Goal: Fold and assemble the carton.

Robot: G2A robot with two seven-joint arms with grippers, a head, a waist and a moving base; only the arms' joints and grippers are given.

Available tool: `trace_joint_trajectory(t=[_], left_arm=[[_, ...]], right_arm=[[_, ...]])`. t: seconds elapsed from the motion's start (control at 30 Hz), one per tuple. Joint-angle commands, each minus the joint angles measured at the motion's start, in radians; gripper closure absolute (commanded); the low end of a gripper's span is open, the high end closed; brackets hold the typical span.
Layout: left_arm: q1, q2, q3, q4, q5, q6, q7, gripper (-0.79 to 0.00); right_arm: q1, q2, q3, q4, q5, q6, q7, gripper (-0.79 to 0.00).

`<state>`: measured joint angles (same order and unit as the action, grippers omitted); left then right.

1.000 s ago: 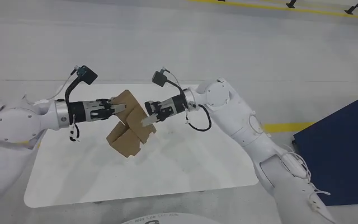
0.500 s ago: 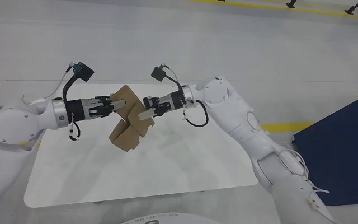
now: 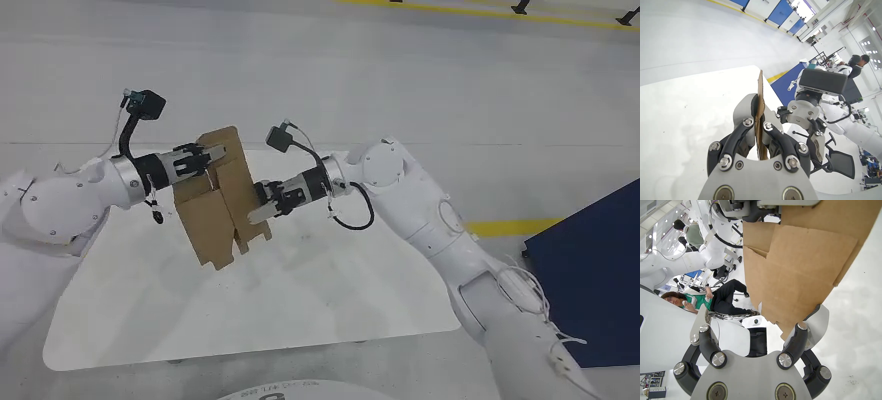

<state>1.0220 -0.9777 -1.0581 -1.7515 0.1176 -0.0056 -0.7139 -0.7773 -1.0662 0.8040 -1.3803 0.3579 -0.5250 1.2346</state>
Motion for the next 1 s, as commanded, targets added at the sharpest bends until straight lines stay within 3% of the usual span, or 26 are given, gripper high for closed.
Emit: trace_joint_trajectory(t=[0.0,0.1,0.3,0.43,0.57,0.7,0.8,0.97], left_arm=[[-0.006,-0.006,0.018,0.009,-0.010,0.003,0.006,0.000],[-0.006,-0.012,0.006,0.033,-0.115,-0.024,-0.011,0.000],[0.027,0.001,-0.098,0.093,-0.235,-0.101,-0.067,0.000],[0.068,0.016,-0.163,0.087,-0.078,-0.088,0.027,0.000],[0.118,0.019,-0.171,0.033,0.084,-0.042,0.139,0.000],[0.140,0.018,-0.188,0.018,-0.003,-0.082,0.112,0.000],[0.143,0.016,-0.220,0.031,-0.168,-0.119,0.058,0.000],[0.129,0.015,-0.299,0.083,-0.450,-0.135,-0.022,0.000]], right_arm=[[-0.001,-0.001,0.001,0.000,0.003,0.001,0.000,-0.785],[-0.003,-0.001,0.013,0.005,0.009,-0.007,-0.017,-0.785],[-0.017,0.005,0.071,0.021,0.008,-0.021,-0.116,-0.785],[-0.025,0.008,0.089,0.020,0.039,-0.022,-0.111,-0.785],[-0.025,0.008,0.089,0.020,0.039,-0.022,-0.111,-0.785],[-0.030,0.008,0.087,0.018,0.008,-0.008,-0.132,-0.785],[-0.039,0.004,0.054,-0.023,-0.091,0.026,-0.143,-0.785],[-0.046,-0.002,0.031,-0.048,-0.109,0.025,-0.131,-0.785]])
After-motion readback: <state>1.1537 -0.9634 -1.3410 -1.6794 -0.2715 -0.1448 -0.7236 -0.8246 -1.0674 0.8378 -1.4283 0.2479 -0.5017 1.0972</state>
